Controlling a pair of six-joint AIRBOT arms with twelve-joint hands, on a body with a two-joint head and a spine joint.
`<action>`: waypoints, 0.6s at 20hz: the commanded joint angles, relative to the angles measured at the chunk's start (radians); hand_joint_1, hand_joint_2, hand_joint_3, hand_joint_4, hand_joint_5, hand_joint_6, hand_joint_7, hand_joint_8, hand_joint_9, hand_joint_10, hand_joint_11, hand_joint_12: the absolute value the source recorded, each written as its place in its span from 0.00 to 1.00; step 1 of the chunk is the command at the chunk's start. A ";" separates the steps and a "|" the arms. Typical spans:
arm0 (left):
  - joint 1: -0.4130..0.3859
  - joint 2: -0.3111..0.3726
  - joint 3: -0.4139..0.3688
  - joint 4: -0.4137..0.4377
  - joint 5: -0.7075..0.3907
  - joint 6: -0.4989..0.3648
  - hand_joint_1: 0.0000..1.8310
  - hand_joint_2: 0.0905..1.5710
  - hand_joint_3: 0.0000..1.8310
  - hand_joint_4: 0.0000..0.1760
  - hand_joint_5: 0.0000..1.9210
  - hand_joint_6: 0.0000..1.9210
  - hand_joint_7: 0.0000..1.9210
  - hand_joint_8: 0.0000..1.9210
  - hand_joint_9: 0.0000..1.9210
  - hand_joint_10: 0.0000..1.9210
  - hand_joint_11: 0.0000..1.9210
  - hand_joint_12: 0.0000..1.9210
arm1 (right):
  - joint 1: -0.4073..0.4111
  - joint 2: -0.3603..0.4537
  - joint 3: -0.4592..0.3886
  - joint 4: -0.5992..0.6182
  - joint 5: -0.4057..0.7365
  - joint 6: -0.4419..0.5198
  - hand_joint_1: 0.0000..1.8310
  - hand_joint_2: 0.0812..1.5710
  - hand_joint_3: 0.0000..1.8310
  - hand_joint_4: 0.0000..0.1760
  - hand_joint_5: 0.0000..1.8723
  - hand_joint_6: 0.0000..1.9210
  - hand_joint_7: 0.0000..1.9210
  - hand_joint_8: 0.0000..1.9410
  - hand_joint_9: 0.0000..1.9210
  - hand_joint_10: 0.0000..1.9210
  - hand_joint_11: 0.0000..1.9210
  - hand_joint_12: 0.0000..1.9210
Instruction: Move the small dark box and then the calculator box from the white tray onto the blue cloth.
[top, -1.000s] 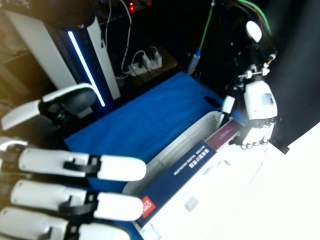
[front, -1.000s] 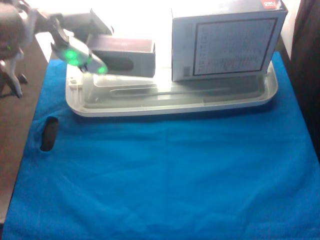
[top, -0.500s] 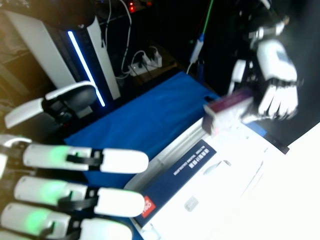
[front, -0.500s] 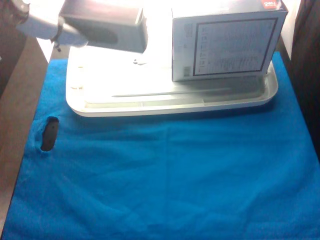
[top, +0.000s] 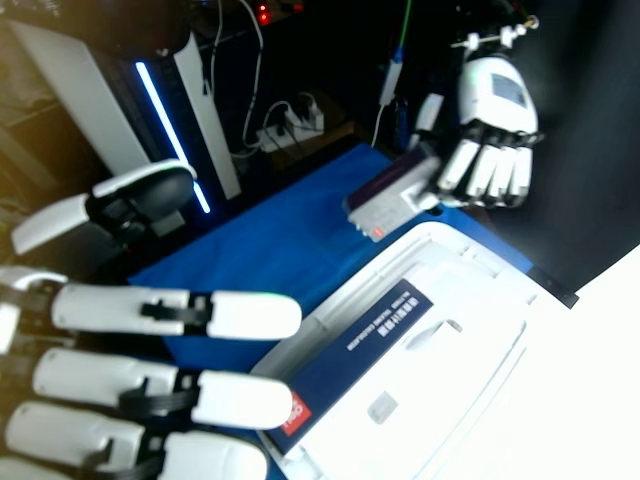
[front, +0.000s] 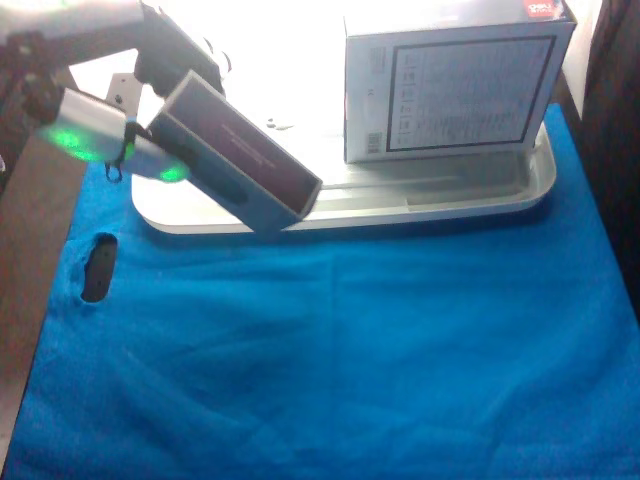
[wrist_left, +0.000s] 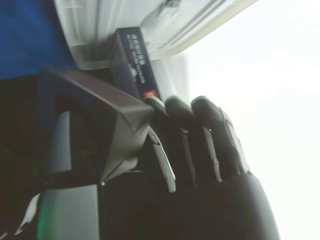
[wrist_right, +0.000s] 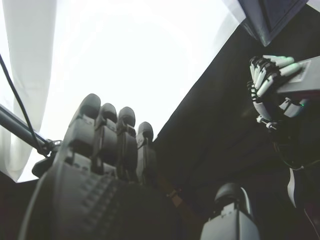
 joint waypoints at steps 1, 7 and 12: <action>-0.001 0.005 -0.006 -0.041 -0.074 0.004 0.67 0.68 0.00 0.00 0.59 0.33 0.47 0.62 0.35 0.43 0.15 0.69 | 0.012 0.000 0.000 0.035 0.115 0.005 0.06 0.49 0.00 0.43 0.13 0.00 0.13 0.00 0.09 0.00 0.01 0.16; 0.085 0.018 -0.052 -0.051 -0.110 0.004 0.59 0.64 0.00 0.81 0.61 0.35 0.45 0.38 0.36 0.53 0.22 0.75 | 0.012 -0.001 -0.001 0.035 0.115 0.005 0.03 0.55 0.00 0.42 0.12 0.00 0.12 0.00 0.05 0.00 0.00 0.13; 0.154 0.023 -0.073 -0.069 -0.125 0.004 0.59 0.65 0.00 0.81 0.58 0.39 0.55 0.14 0.41 0.40 0.24 0.72 | 0.012 -0.004 -0.001 0.035 0.115 0.005 0.04 0.53 0.00 0.45 0.12 0.00 0.11 0.00 0.04 0.00 0.00 0.09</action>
